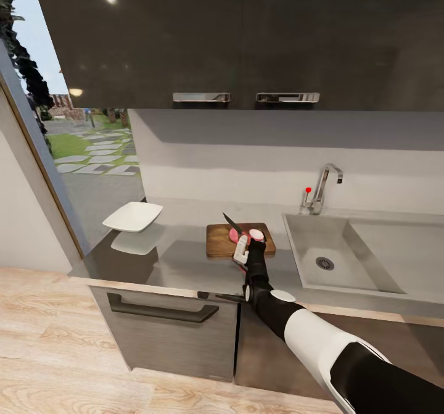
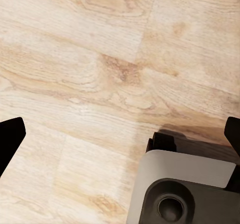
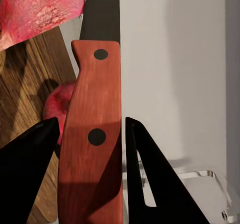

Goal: In the kitchen, take the Vidalia onion out of the sink, dice it on the chopping board with the paring knife, put the diced onion into the bowl on the countertop, then place both the paring knife and the chopping board into the sink.

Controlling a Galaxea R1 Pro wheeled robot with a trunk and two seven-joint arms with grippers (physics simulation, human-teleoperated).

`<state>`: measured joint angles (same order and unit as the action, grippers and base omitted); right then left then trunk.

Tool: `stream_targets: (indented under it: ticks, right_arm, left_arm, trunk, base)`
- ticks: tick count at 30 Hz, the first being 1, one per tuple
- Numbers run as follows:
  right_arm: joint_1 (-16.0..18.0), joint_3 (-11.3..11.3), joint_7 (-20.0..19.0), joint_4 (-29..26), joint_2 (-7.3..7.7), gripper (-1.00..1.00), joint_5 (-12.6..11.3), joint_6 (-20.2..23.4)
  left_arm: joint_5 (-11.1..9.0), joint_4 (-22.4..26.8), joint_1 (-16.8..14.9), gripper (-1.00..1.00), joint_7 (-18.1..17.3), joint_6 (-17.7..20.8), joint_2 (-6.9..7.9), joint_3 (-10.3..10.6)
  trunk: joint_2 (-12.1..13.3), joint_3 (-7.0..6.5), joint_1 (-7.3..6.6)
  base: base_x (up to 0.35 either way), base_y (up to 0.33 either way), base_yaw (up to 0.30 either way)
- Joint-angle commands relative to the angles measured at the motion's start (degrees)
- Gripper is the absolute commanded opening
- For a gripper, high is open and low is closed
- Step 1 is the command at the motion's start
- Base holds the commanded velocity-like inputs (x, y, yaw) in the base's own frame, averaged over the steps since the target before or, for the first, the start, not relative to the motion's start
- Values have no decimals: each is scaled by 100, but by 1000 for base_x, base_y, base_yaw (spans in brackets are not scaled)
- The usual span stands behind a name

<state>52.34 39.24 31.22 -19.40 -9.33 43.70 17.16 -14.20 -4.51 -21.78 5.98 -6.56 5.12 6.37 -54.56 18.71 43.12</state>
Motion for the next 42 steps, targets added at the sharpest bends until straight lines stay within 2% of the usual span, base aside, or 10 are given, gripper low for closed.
stream_targets:
  ticks: [1,26,28,30,32,37,42]
  right_arm:
    - [4,13,7,182,-1,-100,-81,15]
    - [4,-27,31,79,25,-100,-66,-31]
    - [4,-175,60,-121,87,-100,-64,-81]
    - [4,-600,61,-666,247,-100,-60,-73]
    - [4,-854,54,-1001,314,-100,-44,-39]
    - [4,-926,29,-1028,400,-100,-49,175]
    - [4,-897,3,-380,353,-100,-31,225]
  left_arm:
    - [-48,-23,-10,100,0,-39,-2,49]
    - [-48,-23,-10,100,0,-39,-2,49]
    - [-47,-23,-10,100,0,-39,-2,49]
    - [-48,-23,-10,100,0,-39,-8,50]
    - [-48,-22,-10,100,0,-39,-37,51]
    - [-48,-21,-10,100,8,-31,-85,52]
    - [-48,-23,-10,100,9,-30,-90,51]
  trunk:
    - [-4,8,1]
    - [-4,8,1]
    - [-4,8,1]
    - [-4,8,1]
    - [-4,8,1]
    - [-4,8,1]
    - [-4,8,1]
  base:
    - [0,0,0]
    - [0,0,0]
    - [0,0,0]
    - [0,0,0]
    - [0,0,0]
    - [0,-11,0]
    - [0,-88,0]
